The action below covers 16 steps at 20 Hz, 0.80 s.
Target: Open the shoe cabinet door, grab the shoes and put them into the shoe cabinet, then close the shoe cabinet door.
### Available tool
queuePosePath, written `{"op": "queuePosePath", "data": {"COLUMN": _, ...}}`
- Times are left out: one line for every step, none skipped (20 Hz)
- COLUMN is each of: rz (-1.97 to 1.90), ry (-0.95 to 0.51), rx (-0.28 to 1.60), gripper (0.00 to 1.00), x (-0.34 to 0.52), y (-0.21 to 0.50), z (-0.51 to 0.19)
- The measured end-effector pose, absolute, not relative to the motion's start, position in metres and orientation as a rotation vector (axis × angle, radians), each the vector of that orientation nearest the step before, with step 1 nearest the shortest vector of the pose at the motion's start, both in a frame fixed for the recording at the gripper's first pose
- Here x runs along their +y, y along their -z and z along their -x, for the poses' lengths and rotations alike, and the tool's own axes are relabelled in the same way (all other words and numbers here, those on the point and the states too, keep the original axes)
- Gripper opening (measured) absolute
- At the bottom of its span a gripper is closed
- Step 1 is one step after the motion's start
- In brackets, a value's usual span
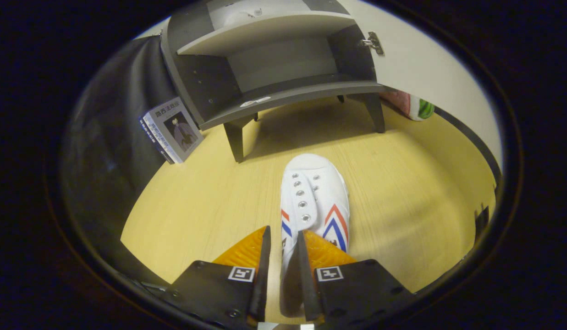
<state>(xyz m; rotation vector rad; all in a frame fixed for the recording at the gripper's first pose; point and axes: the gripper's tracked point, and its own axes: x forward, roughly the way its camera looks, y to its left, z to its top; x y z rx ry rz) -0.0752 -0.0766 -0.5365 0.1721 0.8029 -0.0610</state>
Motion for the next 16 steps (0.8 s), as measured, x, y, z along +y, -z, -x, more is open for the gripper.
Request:
{"op": "queuePosePath", "data": {"rz": -0.167, "ry": 0.065, "rx": 0.789, "gripper": 0.34, "x": -0.078, "y": 0.538, "z": 0.071}}
{"op": "queuePosePath", "data": {"rz": -0.158, "ry": 0.068, "rx": 0.78, "gripper": 0.31, "x": -0.078, "y": 0.54, "z": 0.068}}
{"op": "queuePosePath", "data": {"rz": -0.147, "ry": 0.068, "rx": 0.768, "gripper": 0.28, "x": -0.078, "y": 0.54, "z": 0.066}}
{"op": "queuePosePath", "data": {"rz": -0.129, "ry": 0.066, "rx": 0.757, "gripper": 0.25, "x": -0.078, "y": 0.54, "z": 0.065}}
{"op": "queuePosePath", "data": {"rz": -0.103, "ry": 0.067, "rx": 0.747, "gripper": 0.22, "x": -0.078, "y": 0.541, "z": 0.066}}
{"op": "queuePosePath", "data": {"rz": -0.062, "ry": 0.09, "rx": 0.747, "gripper": 0.19, "x": -0.083, "y": 0.539, "z": 0.07}}
{"op": "queuePosePath", "data": {"rz": -0.051, "ry": 0.088, "rx": 0.742, "gripper": 0.16, "x": -0.082, "y": 0.547, "z": 0.066}}
{"op": "queuePosePath", "data": {"rz": -0.045, "ry": 0.084, "rx": 0.754, "gripper": 0.13, "x": -0.078, "y": 0.548, "z": 0.066}}
{"op": "queuePosePath", "data": {"rz": -0.027, "ry": 0.092, "rx": 0.755, "gripper": 0.11, "x": -0.08, "y": 0.546, "z": 0.067}}
{"op": "queuePosePath", "data": {"rz": -0.019, "ry": 0.094, "rx": 0.757, "gripper": 0.04, "x": -0.082, "y": 0.542, "z": 0.065}}
{"op": "queuePosePath", "data": {"rz": -0.013, "ry": 0.102, "rx": 0.763, "gripper": 0.03, "x": -0.08, "y": 0.54, "z": 0.066}}
{"op": "queuePosePath", "data": {"rz": -0.018, "ry": 0.11, "rx": 0.77, "gripper": 0.03, "x": -0.08, "y": 0.539, "z": 0.066}}
{"op": "queuePosePath", "data": {"rz": -0.027, "ry": 0.119, "rx": 0.774, "gripper": 0.03, "x": -0.08, "y": 0.537, "z": 0.065}}
{"op": "queuePosePath", "data": {"rz": -0.032, "ry": 0.129, "rx": 0.773, "gripper": 0.03, "x": -0.081, "y": 0.533, "z": 0.064}}
{"op": "queuePosePath", "data": {"rz": -0.033, "ry": 0.143, "rx": 0.763, "gripper": 0.02, "x": -0.082, "y": 0.527, "z": 0.062}}
{"op": "queuePosePath", "data": {"rz": -0.029, "ry": 0.159, "rx": 0.748, "gripper": 0.03, "x": -0.086, "y": 0.517, "z": 0.058}}
